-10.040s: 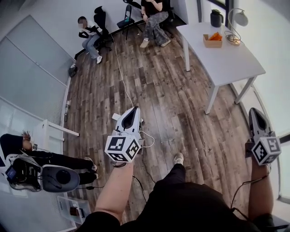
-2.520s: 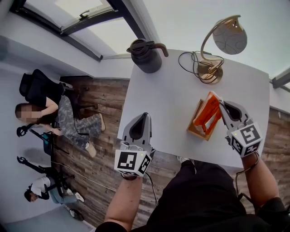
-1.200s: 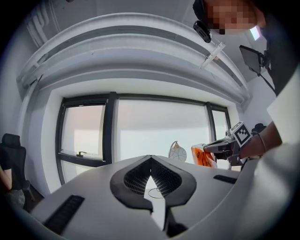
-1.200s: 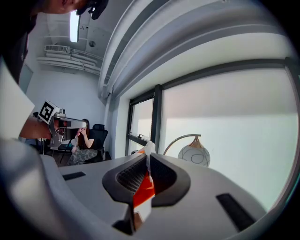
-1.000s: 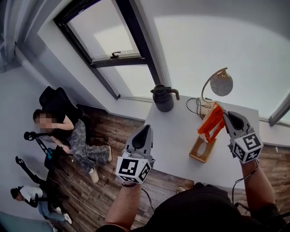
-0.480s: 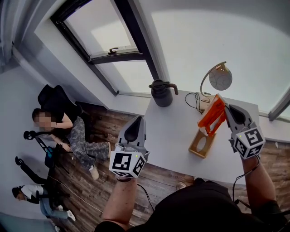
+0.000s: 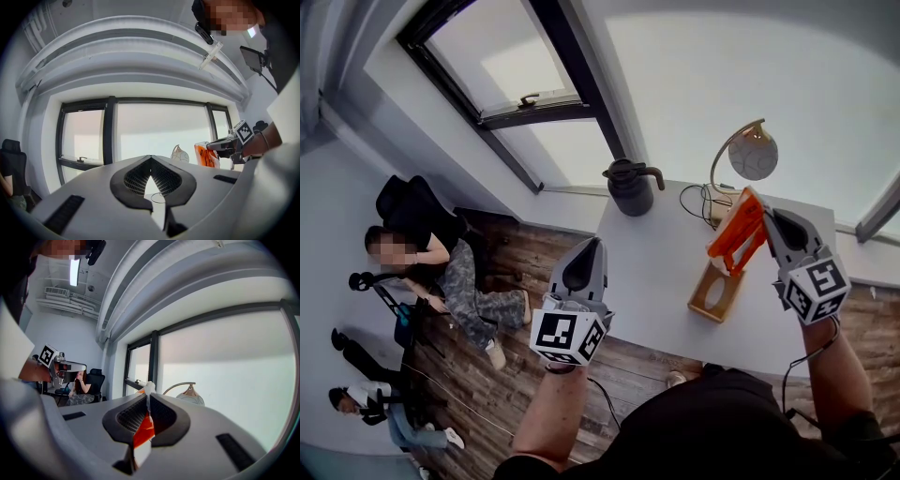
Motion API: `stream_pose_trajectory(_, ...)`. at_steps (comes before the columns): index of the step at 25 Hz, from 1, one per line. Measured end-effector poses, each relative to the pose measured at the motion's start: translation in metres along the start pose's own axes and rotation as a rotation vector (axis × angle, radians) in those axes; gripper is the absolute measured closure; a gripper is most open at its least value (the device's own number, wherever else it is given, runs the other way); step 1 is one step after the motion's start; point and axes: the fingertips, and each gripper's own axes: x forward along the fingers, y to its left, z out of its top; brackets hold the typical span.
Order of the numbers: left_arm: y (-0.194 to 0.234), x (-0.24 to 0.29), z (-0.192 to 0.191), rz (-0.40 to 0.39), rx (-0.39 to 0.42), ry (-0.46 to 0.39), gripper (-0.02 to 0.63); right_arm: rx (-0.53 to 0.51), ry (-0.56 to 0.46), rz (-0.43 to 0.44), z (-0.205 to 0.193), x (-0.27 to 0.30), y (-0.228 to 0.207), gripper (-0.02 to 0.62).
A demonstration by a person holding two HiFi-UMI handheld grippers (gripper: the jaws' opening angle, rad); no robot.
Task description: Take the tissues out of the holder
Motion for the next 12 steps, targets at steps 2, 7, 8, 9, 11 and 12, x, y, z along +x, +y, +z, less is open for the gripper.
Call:
stream_pose_trajectory(2,-0.0010,0.0023,-0.0006,-0.003,0.000,0.003,0.601,0.002,0.000,-0.002,-0.0011,-0.0006,-0.0019,0.575)
stream_pose_trajectory(7,0.0014,0.0044,0.0026,0.004,-0.001,-0.006,0.601,0.005,0.004,-0.007,-0.0035,-0.0029,-0.0041,0.575)
stream_pose_trajectory(8,0.0016,0.0053,0.0024,0.005,-0.003,-0.008,0.601,0.004,0.003,-0.007,-0.0038,-0.0027,-0.0049,0.575)
stream_pose_trajectory(9,0.0014,0.0064,0.0019,0.006,-0.005,-0.008,0.601,0.003,0.002,-0.006,-0.0042,-0.0023,-0.0058,0.575)
stream_pose_trajectory(11,0.0005,0.0089,0.0005,0.006,-0.008,-0.010,0.601,0.002,0.001,-0.005,-0.0052,-0.0012,-0.0079,0.575)
stream_pose_trajectory(12,-0.0002,0.0102,-0.0002,0.006,-0.009,-0.010,0.601,0.001,0.000,-0.005,-0.0057,-0.0006,-0.0090,0.575)
